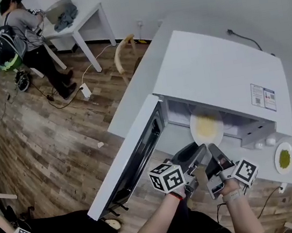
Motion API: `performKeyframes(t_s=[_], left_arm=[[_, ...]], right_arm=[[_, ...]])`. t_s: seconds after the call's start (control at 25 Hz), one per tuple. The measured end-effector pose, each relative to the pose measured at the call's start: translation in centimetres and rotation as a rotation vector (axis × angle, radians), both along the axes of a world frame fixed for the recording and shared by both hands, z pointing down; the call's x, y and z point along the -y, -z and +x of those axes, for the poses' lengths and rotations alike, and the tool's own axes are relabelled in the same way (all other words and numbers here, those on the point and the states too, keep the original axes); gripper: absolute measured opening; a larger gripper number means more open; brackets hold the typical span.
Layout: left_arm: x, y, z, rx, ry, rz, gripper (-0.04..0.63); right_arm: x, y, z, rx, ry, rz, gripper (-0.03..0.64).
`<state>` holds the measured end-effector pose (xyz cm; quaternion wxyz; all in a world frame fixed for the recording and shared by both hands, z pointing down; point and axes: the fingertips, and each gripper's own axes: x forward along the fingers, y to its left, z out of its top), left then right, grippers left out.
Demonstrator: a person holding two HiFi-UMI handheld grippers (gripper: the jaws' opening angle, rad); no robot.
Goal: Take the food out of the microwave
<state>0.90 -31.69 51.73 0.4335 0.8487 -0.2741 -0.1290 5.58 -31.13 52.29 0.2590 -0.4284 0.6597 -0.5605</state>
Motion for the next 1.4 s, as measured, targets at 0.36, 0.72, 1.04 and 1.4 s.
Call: performKeyframes(t_s=[0.36, 0.72, 1.04, 1.4], left_arm=[[-0.6, -0.6, -0.4, -0.059, 0.016, -0.070, 0.100], [-0.9, -0.8, -0.7, -0.096, 0.011, -0.108, 0.080], [-1.4, -0.9, -0.7, -0.095, -0.014, -0.113, 0.074], [-1.4, -0.5, -0.6, -0.117, -0.028, -0.089, 0.074]], right_arm=[[-1.3, -0.1, -0.6, 0.004, 0.041, 0.004, 0.068], [-0.2, -0.9, -0.2, 0.001, 0.012, -0.014, 0.069], [1.1, -1.4, -0.3, 0.021, 0.000, -0.042, 0.069], [1.1, -1.6, -0.3, 0.109, -0.015, -0.049, 0.064]])
